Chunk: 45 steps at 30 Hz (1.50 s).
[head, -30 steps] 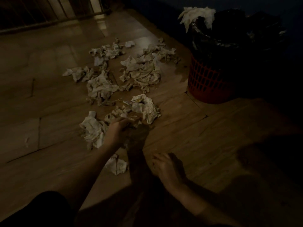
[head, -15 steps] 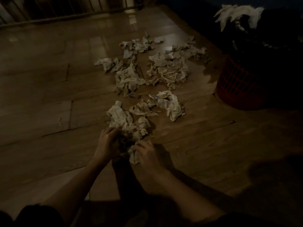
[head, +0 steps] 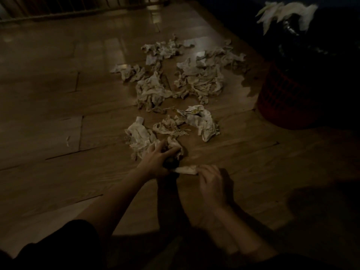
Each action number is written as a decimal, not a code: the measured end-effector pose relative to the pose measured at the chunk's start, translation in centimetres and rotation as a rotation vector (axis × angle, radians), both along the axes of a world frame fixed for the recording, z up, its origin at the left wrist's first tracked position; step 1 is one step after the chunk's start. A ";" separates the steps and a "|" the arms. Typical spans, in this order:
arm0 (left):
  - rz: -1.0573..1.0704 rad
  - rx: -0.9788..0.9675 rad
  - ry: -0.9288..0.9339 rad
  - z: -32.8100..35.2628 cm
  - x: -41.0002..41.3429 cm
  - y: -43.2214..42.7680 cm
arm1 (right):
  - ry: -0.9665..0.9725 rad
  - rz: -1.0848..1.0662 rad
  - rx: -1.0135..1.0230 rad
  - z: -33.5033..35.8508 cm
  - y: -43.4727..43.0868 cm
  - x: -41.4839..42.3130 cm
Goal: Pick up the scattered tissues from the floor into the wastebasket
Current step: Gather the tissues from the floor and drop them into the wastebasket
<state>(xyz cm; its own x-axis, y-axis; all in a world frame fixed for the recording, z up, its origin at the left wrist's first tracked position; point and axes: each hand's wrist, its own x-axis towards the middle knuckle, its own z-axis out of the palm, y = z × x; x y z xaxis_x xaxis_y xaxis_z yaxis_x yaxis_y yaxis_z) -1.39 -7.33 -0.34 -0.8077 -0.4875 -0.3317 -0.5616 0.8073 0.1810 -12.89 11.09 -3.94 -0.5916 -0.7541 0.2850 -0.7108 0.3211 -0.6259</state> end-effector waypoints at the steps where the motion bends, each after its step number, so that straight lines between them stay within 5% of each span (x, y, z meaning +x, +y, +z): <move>1: -0.008 -0.012 -0.035 -0.1 -0.4 0.2 | -0.004 -0.019 0.041 -0.2 0.4 -0.7; 7: 0.015 -0.015 0.098 -1.4 -0.1 0.6 | 0.055 -0.065 0.146 -1.2 0.7 -0.8; 14: 0.155 0.153 0.392 1.1 -1.6 2.7 | -0.130 -0.147 0.087 1.0 -1.8 -2.9; 19: 0.113 0.108 0.476 7.5 -7.4 0.8 | -0.122 -0.154 -0.088 7.1 -3.8 -7.2; 30: -0.271 -0.155 0.761 25.7 -27.0 2.7 | 0.262 -0.276 -0.313 26.6 -3.0 -24.4; 39: -0.457 -0.260 0.759 29.0 -42.7 8.1 | 0.198 -0.512 -0.246 28.1 1.9 -37.5; 45: -0.464 -0.178 0.544 25.7 -44.9 7.2 | 0.080 -0.516 -0.037 25.7 2.3 -39.1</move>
<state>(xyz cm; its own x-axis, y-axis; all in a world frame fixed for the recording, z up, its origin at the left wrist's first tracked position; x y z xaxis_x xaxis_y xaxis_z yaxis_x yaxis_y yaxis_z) -46.31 -0.13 25.32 -0.9718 -0.0643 0.2269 -0.0228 0.9833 0.1807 -51.98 13.35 21.77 -0.8591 -0.3583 0.3656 -0.5117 0.6209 -0.5938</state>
